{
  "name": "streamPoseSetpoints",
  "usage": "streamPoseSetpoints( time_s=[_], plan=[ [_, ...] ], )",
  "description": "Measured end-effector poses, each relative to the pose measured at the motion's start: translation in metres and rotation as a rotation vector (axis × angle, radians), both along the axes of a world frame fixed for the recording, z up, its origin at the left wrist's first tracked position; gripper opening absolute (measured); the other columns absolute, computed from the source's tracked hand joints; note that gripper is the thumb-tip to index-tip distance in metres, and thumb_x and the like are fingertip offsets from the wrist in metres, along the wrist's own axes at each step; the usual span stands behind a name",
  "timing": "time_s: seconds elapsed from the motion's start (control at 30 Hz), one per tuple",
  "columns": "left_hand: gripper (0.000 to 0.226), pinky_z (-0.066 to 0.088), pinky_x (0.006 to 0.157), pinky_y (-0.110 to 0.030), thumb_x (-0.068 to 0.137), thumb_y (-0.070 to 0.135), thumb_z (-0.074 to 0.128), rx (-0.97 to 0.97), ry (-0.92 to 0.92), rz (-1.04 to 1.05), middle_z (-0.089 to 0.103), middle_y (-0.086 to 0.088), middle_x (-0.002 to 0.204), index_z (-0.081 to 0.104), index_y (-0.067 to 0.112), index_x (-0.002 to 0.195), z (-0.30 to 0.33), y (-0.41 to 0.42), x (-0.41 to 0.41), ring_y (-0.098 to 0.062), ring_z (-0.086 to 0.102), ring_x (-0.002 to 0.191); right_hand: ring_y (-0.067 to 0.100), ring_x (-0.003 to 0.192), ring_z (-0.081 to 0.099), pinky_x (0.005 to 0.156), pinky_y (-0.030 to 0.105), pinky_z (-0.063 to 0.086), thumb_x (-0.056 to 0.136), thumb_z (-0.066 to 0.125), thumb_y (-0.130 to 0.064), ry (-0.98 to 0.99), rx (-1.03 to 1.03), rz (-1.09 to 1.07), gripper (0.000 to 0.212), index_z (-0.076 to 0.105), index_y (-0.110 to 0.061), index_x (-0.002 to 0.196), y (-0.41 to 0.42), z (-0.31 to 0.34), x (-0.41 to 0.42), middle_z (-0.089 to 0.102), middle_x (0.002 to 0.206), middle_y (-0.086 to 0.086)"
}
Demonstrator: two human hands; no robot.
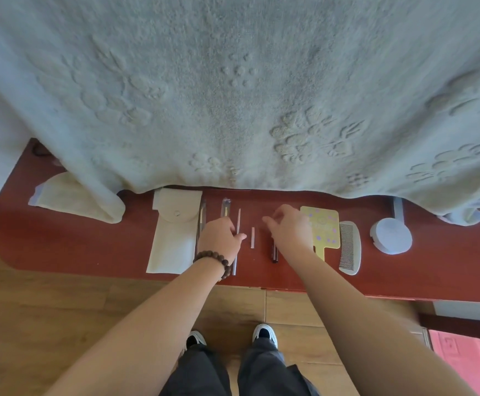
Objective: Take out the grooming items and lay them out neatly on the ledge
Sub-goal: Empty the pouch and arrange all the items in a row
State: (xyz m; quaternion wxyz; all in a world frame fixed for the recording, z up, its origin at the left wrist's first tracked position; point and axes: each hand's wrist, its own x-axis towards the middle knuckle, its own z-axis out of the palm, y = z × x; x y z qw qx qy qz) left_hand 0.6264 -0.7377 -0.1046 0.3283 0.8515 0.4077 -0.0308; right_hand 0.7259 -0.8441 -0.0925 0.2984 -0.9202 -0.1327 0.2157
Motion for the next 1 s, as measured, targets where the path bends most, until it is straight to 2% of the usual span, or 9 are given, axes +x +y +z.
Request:
streamPoseSetpoints(
  time_s=[0.1, 0.23, 0.37, 0.5, 0.6, 0.67, 0.77, 0.83, 1.0],
  plan=[
    [0.023, 0.046, 0.069, -0.024, 0.083, 0.032, 0.069, -0.003, -0.028, 0.024, 0.063, -0.001, 0.077, 0.064, 0.01, 0.084, 0.0, -0.001, -0.002, -0.016, 0.061, 0.077, 0.028, 0.08, 0.062, 0.061, 0.028, 0.039, 0.088, 0.063, -0.034, -0.041, -0.114, 0.024, 0.03, 0.057, -0.007, 0.101, -0.01, 0.005, 0.011, 0.065, 0.088, 0.012],
    [0.022, 0.05, 0.07, -0.025, 0.083, 0.032, 0.07, 0.011, -0.09, 0.051, 0.065, 0.0, 0.077, 0.064, 0.011, 0.09, 0.004, -0.006, -0.008, -0.017, 0.063, 0.077, 0.031, 0.087, 0.062, 0.06, 0.032, 0.042, 0.085, 0.066, -0.041, 0.018, -0.305, 0.127, 0.045, 0.05, -0.004, 0.106, -0.006, 0.004, 0.008, 0.062, 0.096, 0.014],
    [0.019, 0.053, 0.073, -0.025, 0.084, 0.026, 0.068, -0.025, -0.217, 0.042, 0.069, -0.002, 0.085, 0.066, 0.011, 0.095, 0.01, -0.011, -0.013, -0.015, 0.064, 0.08, 0.028, 0.078, 0.054, 0.061, 0.031, 0.04, 0.09, 0.059, -0.026, -0.022, -0.336, 0.17, 0.027, 0.051, -0.004, 0.103, -0.005, 0.004, 0.004, 0.059, 0.092, 0.013],
    [0.019, 0.055, 0.075, -0.022, 0.082, 0.026, 0.071, -0.209, -0.295, 0.052, 0.072, -0.001, 0.088, 0.067, 0.014, 0.096, 0.017, -0.017, -0.011, -0.01, 0.068, 0.08, 0.026, 0.073, 0.06, 0.064, 0.035, 0.05, 0.085, 0.064, -0.022, 0.15, -0.031, 0.082, 0.018, 0.054, -0.008, 0.088, -0.013, 0.005, 0.009, 0.057, 0.076, 0.004],
    [0.034, 0.055, 0.076, -0.021, 0.076, 0.034, 0.075, -0.345, -0.281, 0.034, 0.073, 0.002, 0.093, 0.067, 0.016, 0.103, 0.027, -0.023, -0.006, -0.006, 0.068, 0.082, 0.022, 0.065, 0.065, 0.07, 0.038, 0.059, 0.084, 0.068, -0.016, 0.414, 0.299, -0.033, 0.021, 0.062, -0.002, 0.097, -0.023, 0.017, 0.007, 0.065, 0.075, 0.01],
    [0.039, 0.057, 0.08, -0.03, 0.073, 0.036, 0.077, -0.386, -0.271, 0.015, 0.073, 0.001, 0.095, 0.068, 0.016, 0.105, 0.034, -0.026, -0.002, -0.01, 0.069, 0.084, 0.019, 0.065, 0.064, 0.071, 0.035, 0.058, 0.084, 0.069, -0.015, 0.453, 0.387, -0.028, 0.02, 0.064, -0.002, 0.099, -0.03, 0.026, 0.005, 0.067, 0.075, 0.009],
    [0.01, 0.058, 0.08, -0.038, 0.078, 0.024, 0.075, -0.489, -0.292, -0.034, 0.075, -0.004, 0.086, 0.069, 0.023, 0.085, 0.046, -0.032, -0.001, -0.013, 0.072, 0.078, 0.017, 0.064, 0.064, 0.072, 0.033, 0.056, 0.084, 0.068, -0.013, 0.495, 0.496, -0.049, 0.014, 0.065, -0.004, 0.094, -0.038, 0.037, 0.0, 0.068, 0.074, 0.007],
    [0.008, 0.058, 0.077, -0.044, 0.08, 0.015, 0.071, -0.539, -0.3, -0.058, 0.075, -0.008, 0.079, 0.069, 0.022, 0.077, 0.053, -0.035, -0.002, -0.015, 0.073, 0.072, 0.017, 0.062, 0.062, 0.071, 0.032, 0.056, 0.086, 0.067, -0.013, 0.505, 0.519, -0.069, 0.01, 0.065, -0.005, 0.09, -0.042, 0.042, -0.002, 0.067, 0.071, 0.007],
    [0.007, 0.06, 0.072, -0.044, 0.082, 0.005, 0.068, -0.64, -0.3, -0.023, 0.073, -0.017, 0.081, 0.072, 0.005, 0.088, 0.058, -0.044, -0.006, -0.02, 0.073, 0.072, 0.019, 0.07, 0.062, 0.075, 0.037, 0.056, 0.089, 0.064, -0.015, 0.513, 0.617, -0.135, 0.013, 0.065, -0.003, 0.091, -0.05, 0.043, 0.001, 0.064, 0.075, 0.01]
  ],
)
